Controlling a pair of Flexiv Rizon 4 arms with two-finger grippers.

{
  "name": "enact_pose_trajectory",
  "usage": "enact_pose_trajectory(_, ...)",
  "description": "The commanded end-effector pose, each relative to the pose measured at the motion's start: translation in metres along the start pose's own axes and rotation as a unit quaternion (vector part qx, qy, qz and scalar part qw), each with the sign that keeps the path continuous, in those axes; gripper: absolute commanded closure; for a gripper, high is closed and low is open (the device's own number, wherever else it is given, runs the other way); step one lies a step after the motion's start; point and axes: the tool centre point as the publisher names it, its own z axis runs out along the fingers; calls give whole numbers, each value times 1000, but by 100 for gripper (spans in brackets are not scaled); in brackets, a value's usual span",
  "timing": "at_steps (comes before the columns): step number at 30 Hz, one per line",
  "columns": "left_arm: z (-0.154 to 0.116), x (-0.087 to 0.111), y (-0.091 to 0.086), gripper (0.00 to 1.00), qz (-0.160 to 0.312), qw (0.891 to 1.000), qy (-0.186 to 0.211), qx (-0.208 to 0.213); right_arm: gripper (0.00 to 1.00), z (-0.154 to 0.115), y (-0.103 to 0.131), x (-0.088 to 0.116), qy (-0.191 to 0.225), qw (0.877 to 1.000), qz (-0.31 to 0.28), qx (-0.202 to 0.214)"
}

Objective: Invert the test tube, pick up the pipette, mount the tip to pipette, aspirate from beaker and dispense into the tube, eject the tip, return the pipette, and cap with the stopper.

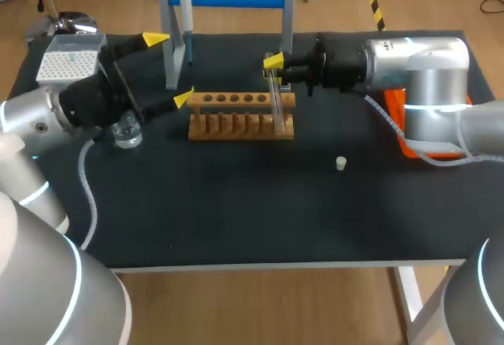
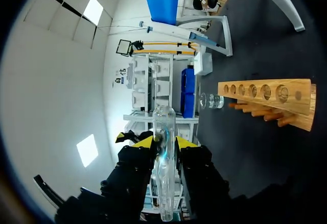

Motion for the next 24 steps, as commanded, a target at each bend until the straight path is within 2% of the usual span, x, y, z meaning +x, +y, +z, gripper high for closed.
enact_pose_trajectory(1, 6, -3, -1, 0, 223, 954, 87, 179, 100, 0, 0, 1, -2, 1000, 0, 0)
enact_pose_trajectory(3, 13, -2, -7, 0, 268, 938, 97, 199, 100, 0, 0, 1, -2, 1000, 0, 0)
enact_pose_trajectory(4, 16, 0, -9, 0, 286, 929, 136, 192, 100, 0, 0, 1, -2, 1000, 0, 0)
enact_pose_trajectory(6, 23, 4, -13, 0, 310, 916, 158, 199, 100, 0, 0, 1, -2, 1000, 0, 0)
enact_pose_trajectory(7, 25, 6, -14, 0, 316, 913, 174, 192, 100, 0, 0, 1, -2, 1000, 0, 0)
enact_pose_trajectory(9, 29, 10, -15, 0, 328, 908, 183, 188, 100, 0, 0, 1, -2, 1000, 0, 0)
enact_pose_trajectory(12, 33, 18, -15, 0, 330, 905, 201, 180, 100, 0, 0, 1, -2, 1000, 0, 0)
enact_pose_trajectory(16, 37, 31, -13, 0, 323, 908, 213, 161, 100, 0, 0, 1, -2, 1000, 0, 0)
enact_pose_trajectory(17, 38, 37, -12, 0, 312, 909, 236, 146, 100, 0, 0, 1, -2, 1000, 0, 0)
enact_pose_trajectory(19, 40, 45, -13, 0, 313, 909, 234, 147, 100, 0, 0, 1, -2, 1000, 0, 0)
enact_pose_trajectory(24, 40, 62, -8, 0, 276, 922, 243, 119, 100, 0, 0, 1, -2, 1000, 0, 0)
